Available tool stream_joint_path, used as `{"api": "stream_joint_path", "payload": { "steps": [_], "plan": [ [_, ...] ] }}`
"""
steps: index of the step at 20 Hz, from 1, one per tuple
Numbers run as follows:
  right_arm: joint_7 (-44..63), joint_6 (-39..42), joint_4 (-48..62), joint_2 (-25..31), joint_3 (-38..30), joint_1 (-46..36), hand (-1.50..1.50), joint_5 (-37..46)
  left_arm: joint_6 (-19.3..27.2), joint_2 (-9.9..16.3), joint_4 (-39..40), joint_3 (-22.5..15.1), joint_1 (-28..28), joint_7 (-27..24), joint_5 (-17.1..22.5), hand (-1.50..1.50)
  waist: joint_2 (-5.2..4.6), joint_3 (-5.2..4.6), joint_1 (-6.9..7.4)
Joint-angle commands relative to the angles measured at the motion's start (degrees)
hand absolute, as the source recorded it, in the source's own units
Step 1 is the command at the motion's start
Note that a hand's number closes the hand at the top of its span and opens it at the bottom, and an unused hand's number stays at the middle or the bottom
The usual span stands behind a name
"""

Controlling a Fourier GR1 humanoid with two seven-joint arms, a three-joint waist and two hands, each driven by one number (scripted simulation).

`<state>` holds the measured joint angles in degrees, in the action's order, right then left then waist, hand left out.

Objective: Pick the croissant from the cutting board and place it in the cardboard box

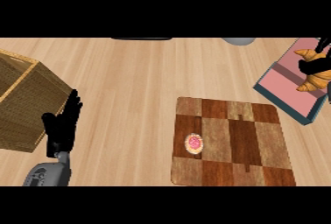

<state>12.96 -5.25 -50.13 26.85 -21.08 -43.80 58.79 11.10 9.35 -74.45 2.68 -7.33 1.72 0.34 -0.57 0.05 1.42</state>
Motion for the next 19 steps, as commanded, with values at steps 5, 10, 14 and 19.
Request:
{"api": "stream_joint_path", "payload": {
  "steps": [5,10,14,19],
  "plan": [
    [-13.0,-6.6,18.6,1.6,-8.3,-5.0,-1.5,-8.8,0.3,-1.2,1.3,0.1,0.0,-1.9,-0.2,0.0,-0.29,0.08,0.63],
    [-24.6,-5.5,18.4,0.6,-13.0,-4.8,-1.5,-17.3,-0.8,-0.3,-1.1,-0.5,0.8,0.6,-0.2,0.0,0.09,0.1,0.09],
    [-28.4,0.6,18.3,3.0,-19.7,-6.5,-1.5,-26.5,-2.5,1.4,1.5,2.3,0.1,-1.2,1.7,0.0,0.19,0.04,-0.59],
    [-32.7,2.1,21.9,7.3,-25.5,-3.9,-1.5,-33.2,-0.9,-0.6,-1.0,0.1,2.5,-0.8,0.0,0.0,0.21,0.05,-0.39]
  ]
}}
